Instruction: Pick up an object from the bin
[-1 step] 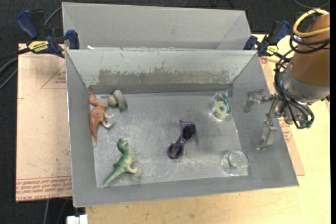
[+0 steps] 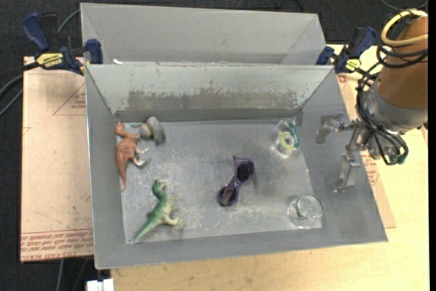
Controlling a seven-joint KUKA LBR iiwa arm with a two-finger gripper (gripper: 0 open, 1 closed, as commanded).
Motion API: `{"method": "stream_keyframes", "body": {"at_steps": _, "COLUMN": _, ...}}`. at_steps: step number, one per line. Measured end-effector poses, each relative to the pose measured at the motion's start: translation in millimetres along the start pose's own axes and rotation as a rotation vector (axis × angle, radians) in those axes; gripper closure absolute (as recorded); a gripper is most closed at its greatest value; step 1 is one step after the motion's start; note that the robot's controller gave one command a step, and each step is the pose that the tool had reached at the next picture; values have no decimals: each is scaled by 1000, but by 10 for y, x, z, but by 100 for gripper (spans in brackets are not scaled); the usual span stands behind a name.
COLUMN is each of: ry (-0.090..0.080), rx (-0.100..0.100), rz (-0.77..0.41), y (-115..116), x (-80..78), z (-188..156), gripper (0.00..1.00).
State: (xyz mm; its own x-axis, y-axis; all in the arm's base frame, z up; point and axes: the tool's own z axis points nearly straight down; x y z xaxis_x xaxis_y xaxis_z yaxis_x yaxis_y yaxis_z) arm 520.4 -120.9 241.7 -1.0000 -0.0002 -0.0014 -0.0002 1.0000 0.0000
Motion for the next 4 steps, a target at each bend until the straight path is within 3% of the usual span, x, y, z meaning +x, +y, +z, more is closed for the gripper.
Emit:
{"method": "stream_keyframes", "body": {"at_steps": 1, "ry": 1, "rx": -1, "rz": -104, "y": 557, "x": 206, "z": 820, "gripper": 0}}
{"method": "stream_keyframes", "body": {"at_steps": 2, "ry": -2, "rx": -1, "rz": -380, "y": 668, "x": 71, "z": 1157, "gripper": 0}}
{"method": "stream_keyframes", "body": {"at_steps": 3, "ry": -3, "rx": -4, "rz": -359, "y": 1061, "x": 262, "z": 1532, "gripper": 0}}
{"method": "stream_keyframes", "body": {"at_steps": 4, "ry": -3, "rx": -2, "rz": -458, "y": 1231, "x": 178, "z": 1619, "gripper": 0}}
